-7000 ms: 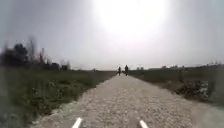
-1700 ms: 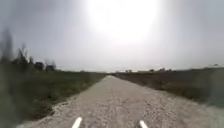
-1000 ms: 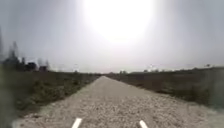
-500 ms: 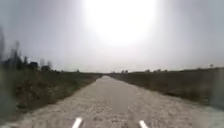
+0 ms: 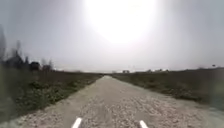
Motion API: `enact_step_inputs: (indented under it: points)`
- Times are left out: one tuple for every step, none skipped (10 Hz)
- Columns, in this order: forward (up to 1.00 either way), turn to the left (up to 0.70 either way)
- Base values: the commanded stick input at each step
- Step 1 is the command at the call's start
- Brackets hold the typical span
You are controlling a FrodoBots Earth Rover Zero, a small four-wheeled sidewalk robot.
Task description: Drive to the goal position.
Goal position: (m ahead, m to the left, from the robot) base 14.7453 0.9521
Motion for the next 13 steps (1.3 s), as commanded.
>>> enact_step_inputs:
  points:
    - [0.70, 0.00]
    - [0.70, 0.00]
    - [0.70, 0.00]
    - [0.70, 0.00]
    - [0.70, 0.00]
    - [0.70, 0.00]
    - [0.70, 0.00]
    - [0.70, -0.02]
    - [0.70, -0.04]
    - [0.70, -0.27]
    - [0.70, -0.08]
    - [0.70, 0.00]
    - [0.70, 0.00]
